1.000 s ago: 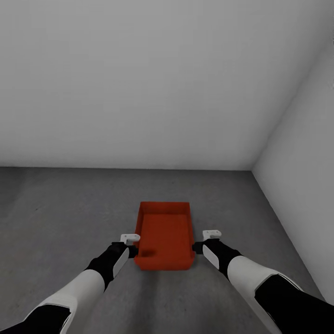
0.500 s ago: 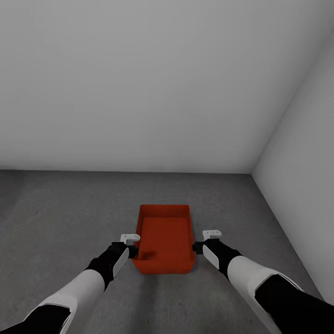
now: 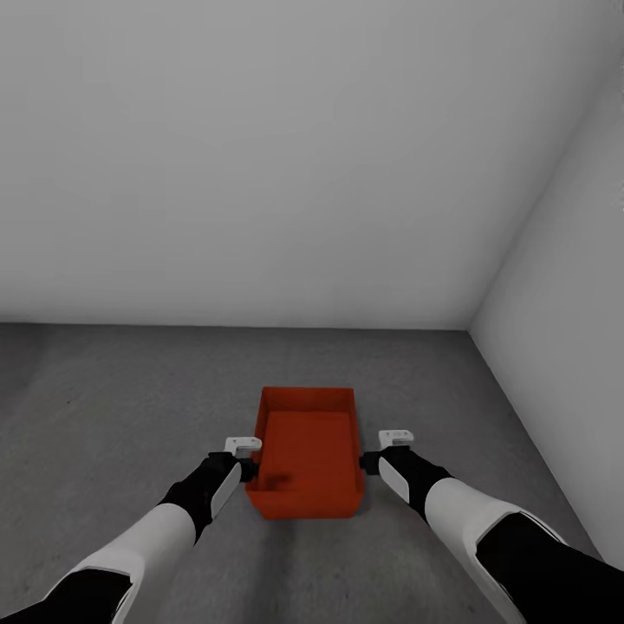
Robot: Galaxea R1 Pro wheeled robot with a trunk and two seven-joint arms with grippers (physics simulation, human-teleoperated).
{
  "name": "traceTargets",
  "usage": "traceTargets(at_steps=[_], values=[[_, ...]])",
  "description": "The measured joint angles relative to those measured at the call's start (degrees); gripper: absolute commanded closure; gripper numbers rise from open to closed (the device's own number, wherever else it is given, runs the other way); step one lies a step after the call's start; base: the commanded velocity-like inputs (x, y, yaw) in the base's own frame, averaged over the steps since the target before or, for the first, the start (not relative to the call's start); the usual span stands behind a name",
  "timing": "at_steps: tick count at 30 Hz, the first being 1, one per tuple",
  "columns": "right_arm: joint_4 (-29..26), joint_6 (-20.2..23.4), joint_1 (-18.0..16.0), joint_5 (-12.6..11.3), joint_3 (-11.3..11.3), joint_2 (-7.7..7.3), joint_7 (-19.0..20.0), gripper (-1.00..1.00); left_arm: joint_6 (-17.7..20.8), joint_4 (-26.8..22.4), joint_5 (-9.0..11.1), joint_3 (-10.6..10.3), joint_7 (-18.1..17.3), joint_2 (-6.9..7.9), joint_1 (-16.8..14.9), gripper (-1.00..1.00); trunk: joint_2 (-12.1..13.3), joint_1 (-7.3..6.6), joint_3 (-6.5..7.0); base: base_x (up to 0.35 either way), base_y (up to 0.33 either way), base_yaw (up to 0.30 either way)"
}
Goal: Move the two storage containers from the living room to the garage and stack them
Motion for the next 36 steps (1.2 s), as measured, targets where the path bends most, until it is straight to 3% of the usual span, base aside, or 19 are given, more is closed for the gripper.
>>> traceTargets(at_steps=[9, 13, 17, 31, 36], values=[[1.05, -0.15, 0.30, -0.34, -0.04, 0.54, 0.36, -1.00, -0.01, 1.39, 0.45, -0.05, -0.64, 0.26, 0.04, -1.00, 0.00, 0.00, 0.17, 0.000, 0.000, 0.000], [1.34, -0.18, 0.14, -0.43, -0.01, 0.66, 0.62, -1.00, -0.99, 8.02, 1.04, 0.04, -0.51, 0.59, 0.04, -1.00, 0.00, 0.00, 0.17, 0.000, 0.000, 0.000], [1.33, -0.18, 0.09, -0.49, -0.01, 0.73, 0.82, -1.00, -5.56, 12.44, 2.38, 0.05, -0.52, 1.49, 0.03, -1.00, 0.00, 0.00, 0.17, 0.000, 0.000, 0.000], [1.37, -0.04, 0.10, -0.56, -0.01, 0.77, 0.93, -1.00, -7.03, 13.69, 3.17, 0.05, -0.57, 1.94, 0.03, -1.00, 0.00, 0.00, 0.17, 0.000, 0.000, 0.000], [1.89, -0.24, 0.14, -0.67, 0.07, 0.07, 0.92, -1.00, -6.94, 13.84, 3.28, 0.05, -0.59, 1.97, 0.03, -1.00, 0.00, 0.00, 0.17, 0.000, 0.000, 0.000]])
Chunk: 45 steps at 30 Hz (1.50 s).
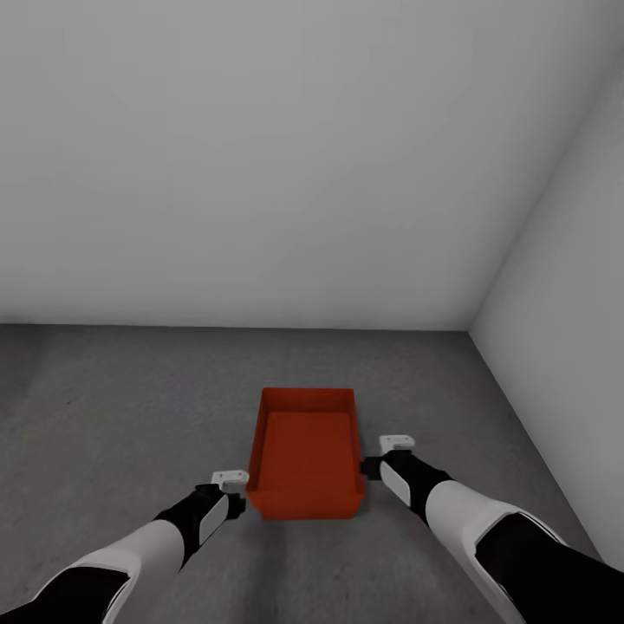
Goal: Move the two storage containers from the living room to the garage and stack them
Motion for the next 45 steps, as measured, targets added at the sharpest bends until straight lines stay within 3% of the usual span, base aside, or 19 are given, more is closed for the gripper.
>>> traceTargets(at_steps=[7, 12, 14, 18, 23, 24, 27, 34, 39, 45], values=[[0.32, -0.92, -0.05, -0.01, 0.00, -0.10, 0.00, -1.00, -0.26, 2.29, 0.07, 0.09, 0.01, 0.20, 0.00, -1.00, 0.00, 0.00, 0.00, 0.000, 0.000, 0.000], [0.40, -1.21, 0.62, -0.01, -0.01, -0.05, -0.01, -1.00, -0.41, 5.26, 0.07, 0.09, -1.39, 1.30, 0.00, -1.00, 0.00, 0.00, 0.00, 0.000, 0.000, 0.000], [0.41, -1.56, 2.59, 0.11, -0.03, -0.05, -0.01, -1.00, -0.46, 6.73, 0.09, 0.08, -2.98, 2.16, 0.00, -1.00, 0.00, 0.00, -0.01, 0.000, 0.000, 0.000], [0.42, -4.51, 10.00, 0.30, -0.01, 0.03, -0.17, -1.00, -0.37, 8.17, 0.14, 0.08, -5.38, 3.88, 0.38, -1.00, 0.00, 0.00, -0.01, 0.000, 0.000, 0.000], [0.45, -5.46, 17.58, 0.42, 0.09, 0.45, -0.26, -1.00, -0.44, 8.38, 0.10, 0.08, -5.87, 4.31, 0.66, -1.00, 0.00, 0.00, -0.01, 0.000, 0.000, 0.000], [0.89, -5.61, 20.37, 0.49, 0.13, 0.55, -0.33, -1.00, -0.50, 8.40, 0.09, 0.09, -5.91, 4.35, 1.14, -1.00, 0.00, 0.00, -0.01, 0.000, 0.000, 0.000], [2.86, -6.67, 24.24, 0.39, 0.09, 0.65, -0.37, -1.00, -1.57, 8.43, 0.10, 0.12, -5.93, 4.39, 4.05, -1.00, 0.00, 0.00, -0.02, 0.000, 0.000, 0.000], [7.21, -14.56, 28.84, 0.34, 0.13, 0.72, -0.25, -1.00, -4.58, 8.48, 0.03, 0.10, -6.00, 5.22, 10.44, -1.00, 0.00, 0.00, -0.01, 0.000, 0.000, 0.000], [7.54, -16.11, 32.65, 0.40, 0.09, 0.69, -0.20, -1.00, -7.99, 8.50, 0.07, 0.10, -6.06, 6.51, 14.71, -1.00, 0.00, 0.00, 0.01, 0.000, 0.000, 0.000], [7.67, -19.92, 34.66, 0.59, 0.10, 0.57, -0.26, -1.00, -9.55, 8.49, 0.09, 0.09, -6.00, 6.88, 16.61, -1.00, -0.01, 0.00, 0.42, 0.000, 0.000, 0.000]])
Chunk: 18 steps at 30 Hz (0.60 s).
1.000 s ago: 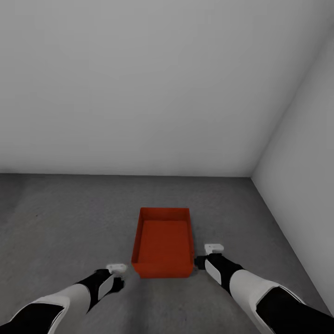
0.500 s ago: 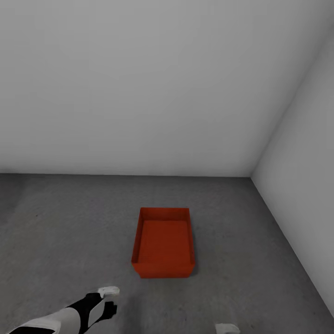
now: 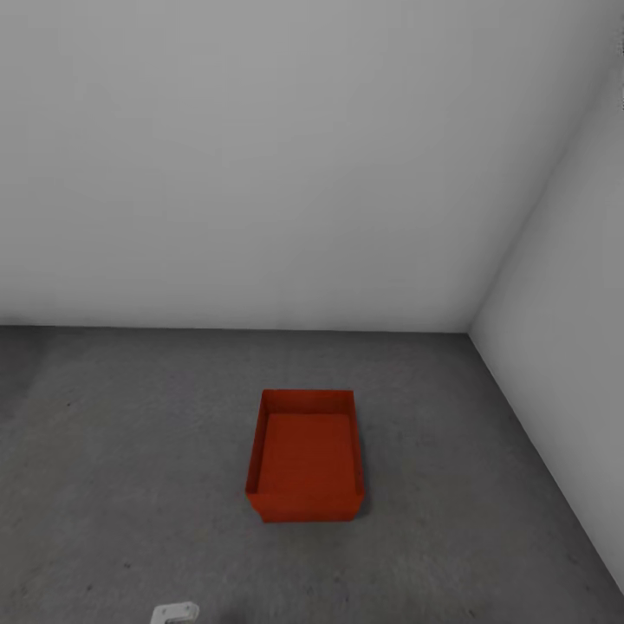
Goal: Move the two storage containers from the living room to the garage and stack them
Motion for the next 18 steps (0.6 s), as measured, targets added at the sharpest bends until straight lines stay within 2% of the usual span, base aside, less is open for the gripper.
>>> traceTargets(at_steps=[11, 18], values=[[0.51, -0.79, 0.29, -0.07, 0.03, 0.05, -0.04, -1.00, -0.32, 0.00, 0.05, 0.00, 0.01, -0.05, 0.40, -1.00, 0.00, 0.00, 0.96, 0.000, 0.000, 0.000], [0.53, -0.62, 0.30, -0.07, 0.02, 0.10, -0.13, -1.00, -4.15, 0.00, 0.05, 0.00, 0.01, -0.23, 1.44, -1.00, 0.00, 0.00, 1.58, 0.000, 0.000, 0.000]])
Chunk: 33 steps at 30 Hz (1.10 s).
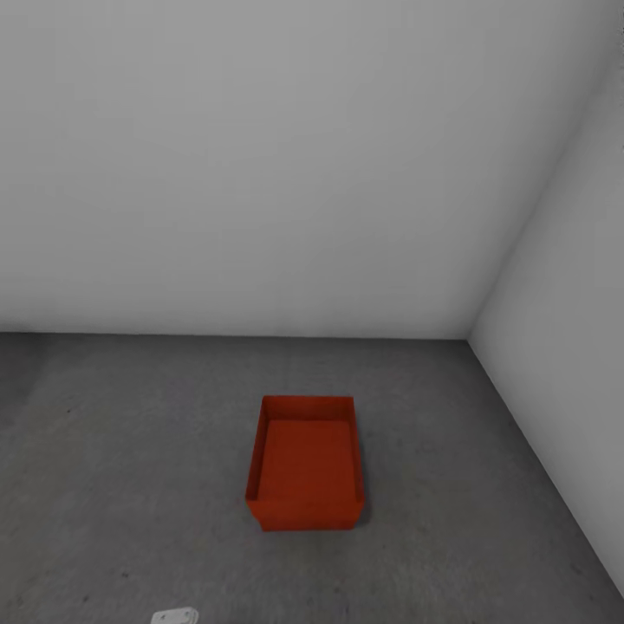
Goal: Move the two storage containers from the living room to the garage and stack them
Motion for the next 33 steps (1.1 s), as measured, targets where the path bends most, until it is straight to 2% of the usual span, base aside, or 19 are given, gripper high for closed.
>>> traceTargets(at_steps=[13, 18, 23, 28, 33], values=[[0.00, 0.04, 0.00, 0.00, 0.01, 0.05, 0.08, -1.00, -0.30, 0.00, 0.07, 0.00, -0.02, 0.26, 0.08, -1.00, 0.00, 0.00, 1.15, 0.000, 0.000, 0.000], [0.00, -0.09, 0.97, 0.11, 0.02, -0.03, 0.29, -1.00, -0.22, 0.00, 0.07, 0.04, -0.07, 0.34, 0.34, -1.00, 0.00, 0.00, 1.59, 0.000, 0.000, -0.030], [0.00, -0.19, 1.46, 0.14, 0.02, -0.33, 2.00, -1.00, -0.21, 0.00, 0.07, 0.08, -0.24, 0.72, 0.48, -1.00, 0.00, 0.00, 2.03, 0.000, 0.000, -0.088], [0.00, -0.30, 1.70, 0.13, -0.01, -0.77, 4.47, -1.00, -0.13, 0.01, 0.06, 0.03, -3.43, 1.52, 0.92, -1.00, 0.00, 0.00, 2.48, 0.000, 0.000, -0.108], [0.00, -0.48, 2.12, 0.50, 0.05, -0.83, 4.79, -1.00, -0.12, 0.00, 0.05, 0.07, -4.26, 1.89, 1.23, -1.00, 0.00, 0.00, 2.92, 0.000, 0.000, -0.111]])
